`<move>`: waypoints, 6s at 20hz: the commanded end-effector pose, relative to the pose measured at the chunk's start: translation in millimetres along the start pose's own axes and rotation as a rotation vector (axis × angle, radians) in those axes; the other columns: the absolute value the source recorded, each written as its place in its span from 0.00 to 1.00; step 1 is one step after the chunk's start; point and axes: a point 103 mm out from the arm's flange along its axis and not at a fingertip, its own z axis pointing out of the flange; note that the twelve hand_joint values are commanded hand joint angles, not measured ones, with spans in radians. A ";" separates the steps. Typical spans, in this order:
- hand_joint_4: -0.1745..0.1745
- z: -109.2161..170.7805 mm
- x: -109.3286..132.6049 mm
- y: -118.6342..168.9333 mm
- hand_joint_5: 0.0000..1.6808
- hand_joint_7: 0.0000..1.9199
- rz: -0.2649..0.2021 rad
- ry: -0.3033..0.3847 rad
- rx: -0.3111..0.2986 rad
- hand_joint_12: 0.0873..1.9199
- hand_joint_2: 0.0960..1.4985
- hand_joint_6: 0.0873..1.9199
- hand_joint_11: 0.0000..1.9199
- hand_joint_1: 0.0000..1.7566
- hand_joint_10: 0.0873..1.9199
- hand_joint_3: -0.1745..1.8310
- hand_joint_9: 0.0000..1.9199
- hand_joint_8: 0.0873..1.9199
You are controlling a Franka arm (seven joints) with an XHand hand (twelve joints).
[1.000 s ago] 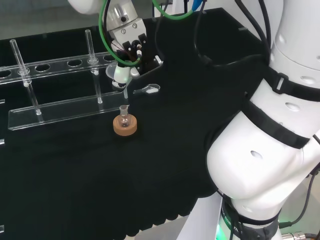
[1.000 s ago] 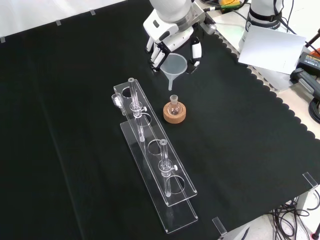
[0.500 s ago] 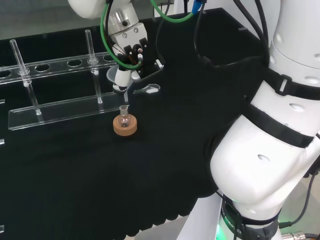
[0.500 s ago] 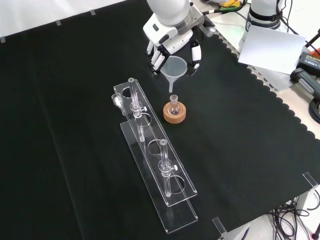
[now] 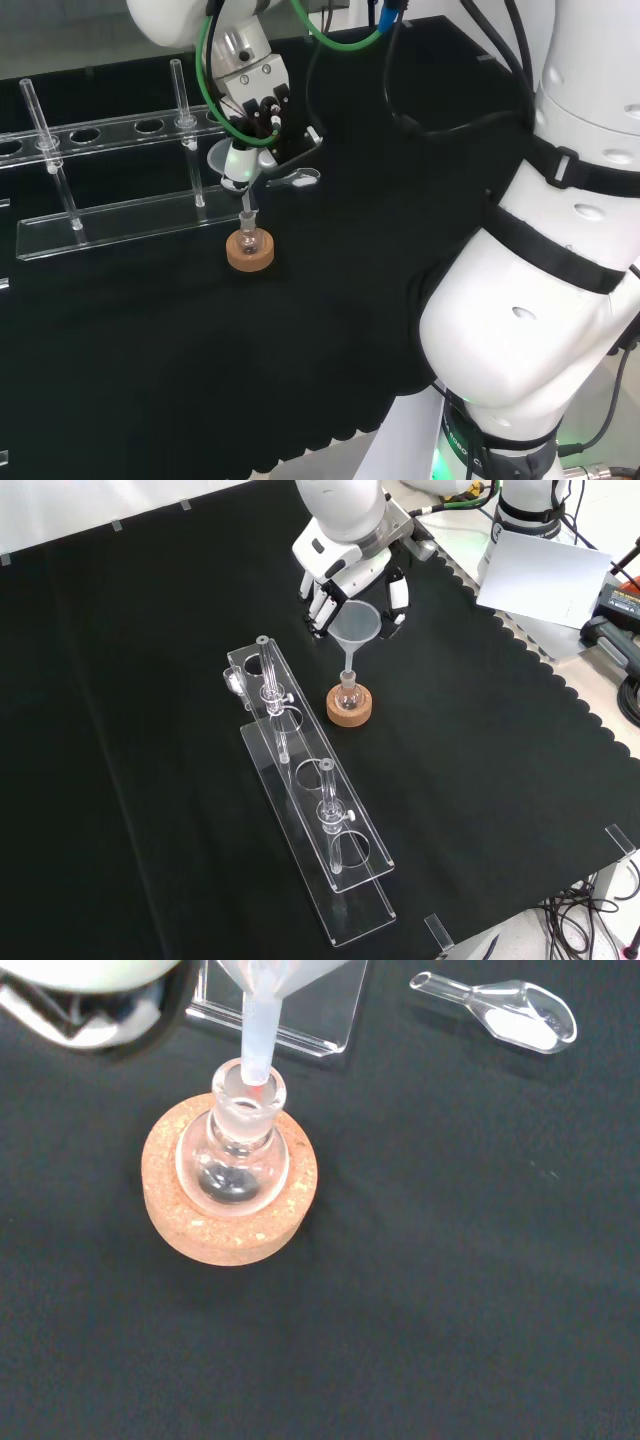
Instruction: Place the funnel on the round-bottom flask.
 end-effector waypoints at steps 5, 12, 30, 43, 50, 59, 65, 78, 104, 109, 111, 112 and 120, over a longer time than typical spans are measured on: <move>0.50 8.6 6.0 4.3 0.46 0.47 -0.009 0.008 0.018 0.59 0.39 0.41 0.43 0.53 0.15 0.49 0.61 0.32; 0.50 11.4 11.0 8.1 0.46 0.47 -0.014 -0.005 0.020 0.59 0.39 0.41 0.43 0.53 0.15 0.49 0.61 0.32; 0.50 29.7 1.3 24.3 0.46 0.46 -0.017 0.015 0.020 0.59 0.39 0.41 0.43 0.53 0.15 0.49 0.61 0.32; 0.49 38.8 7.0 26.3 0.45 0.45 -0.025 0.014 0.040 0.59 0.39 0.41 0.42 0.53 0.15 0.49 0.61 0.32; 0.42 39.5 10.9 27.8 0.36 0.38 -0.021 0.003 0.053 0.62 0.37 0.41 0.36 0.51 0.19 0.49 0.53 0.36; 0.37 40.8 10.3 28.9 0.25 0.30 -0.013 -0.012 0.064 0.64 0.35 0.26 0.30 0.50 0.25 0.49 0.44 0.38; 0.37 41.1 7.9 27.9 0.24 0.28 -0.020 -0.005 0.071 0.65 0.33 0.18 0.28 0.49 0.26 0.49 0.41 0.38; 0.39 42.3 10.4 24.1 0.18 0.12 -0.034 -0.003 0.089 0.68 0.32 0.00 0.23 0.44 0.30 0.45 0.30 0.35; 0.45 32.6 -12.9 8.5 0.06 0.00 -0.049 0.083 -0.052 0.76 0.35 0.00 0.11 0.33 0.38 0.29 0.09 0.18; 0.44 25.7 -24.3 4.1 0.08 0.01 -0.038 0.110 -0.070 0.76 0.35 0.00 0.12 0.32 0.37 0.29 0.12 0.27; 0.43 22.5 -31.2 1.4 0.09 0.02 -0.035 0.127 -0.082 0.76 0.36 0.00 0.12 0.32 0.37 0.29 0.13 0.29; 0.43 21.6 -33.0 0.8 0.09 0.02 -0.034 0.132 -0.084 0.76 0.36 0.00 0.12 0.32 0.37 0.29 0.14 0.29; 0.43 9.5 -61.9 -5.4 0.11 0.05 -0.038 0.185 -0.118 0.75 0.36 0.00 0.14 0.32 0.36 0.28 0.17 0.32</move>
